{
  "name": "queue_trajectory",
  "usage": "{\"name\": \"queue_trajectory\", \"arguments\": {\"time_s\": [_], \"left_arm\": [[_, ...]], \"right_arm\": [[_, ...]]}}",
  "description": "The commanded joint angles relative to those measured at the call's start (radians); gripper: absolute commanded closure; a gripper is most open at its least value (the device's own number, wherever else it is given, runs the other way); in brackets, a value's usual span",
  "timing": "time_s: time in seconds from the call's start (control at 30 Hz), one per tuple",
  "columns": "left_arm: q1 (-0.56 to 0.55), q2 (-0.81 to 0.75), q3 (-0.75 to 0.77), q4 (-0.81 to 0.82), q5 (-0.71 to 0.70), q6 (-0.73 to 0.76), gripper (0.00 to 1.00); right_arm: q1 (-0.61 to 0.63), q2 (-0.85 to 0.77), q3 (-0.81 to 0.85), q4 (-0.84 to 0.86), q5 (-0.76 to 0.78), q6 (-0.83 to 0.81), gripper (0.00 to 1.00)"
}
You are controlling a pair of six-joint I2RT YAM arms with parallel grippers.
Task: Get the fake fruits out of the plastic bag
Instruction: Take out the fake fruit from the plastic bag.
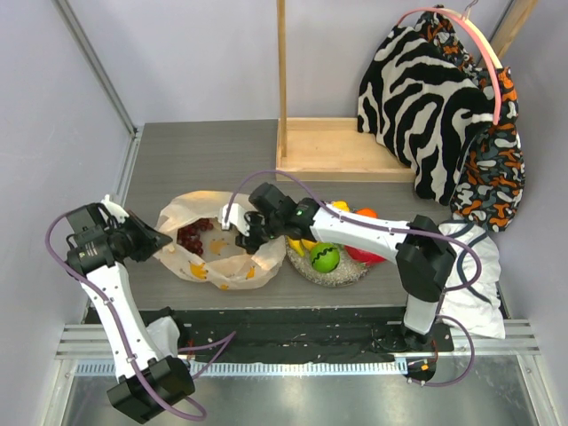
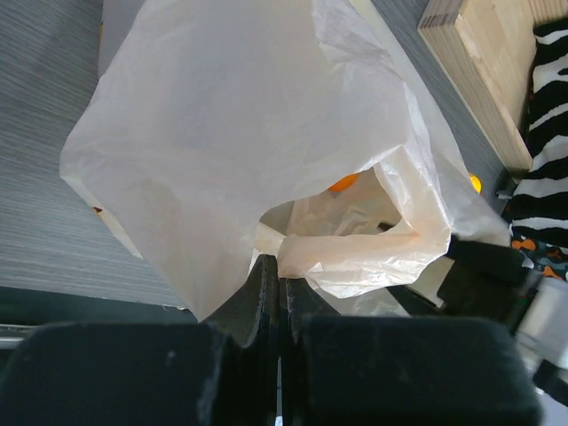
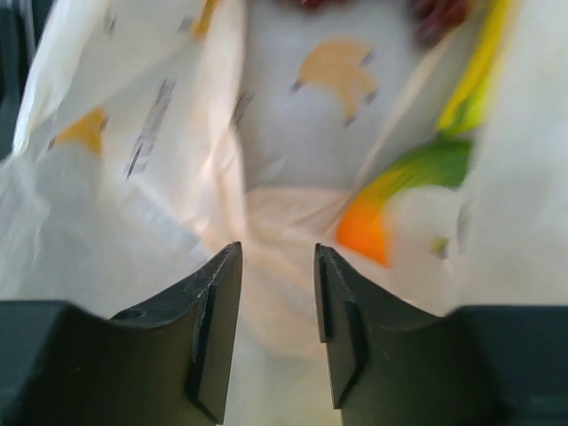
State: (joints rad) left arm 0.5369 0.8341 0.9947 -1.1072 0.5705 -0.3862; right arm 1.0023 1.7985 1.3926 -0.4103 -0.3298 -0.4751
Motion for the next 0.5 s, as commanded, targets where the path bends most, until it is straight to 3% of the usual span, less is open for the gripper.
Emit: {"name": "queue_trajectory", "arguments": {"time_s": [0.0, 0.27, 0.47], "left_arm": [[-0.003, 0.014, 0.016, 0.03, 0.045, -0.013, 1.0], [-0.005, 0.023, 0.045, 0.014, 0.045, -0.002, 1.0], [-0.005, 0.022, 0.053, 0.023, 0.046, -0.014, 1.0]], "right_arm": [[0.004, 0.076, 0.121, 0.114, 0.092, 0.029, 0.48], [-0.027, 0.251, 0.23, 0.169, 0.224, 0.147, 0.41], [-0.027, 0.302, 0.24, 0.199, 0.388, 0.174, 0.25]]}}
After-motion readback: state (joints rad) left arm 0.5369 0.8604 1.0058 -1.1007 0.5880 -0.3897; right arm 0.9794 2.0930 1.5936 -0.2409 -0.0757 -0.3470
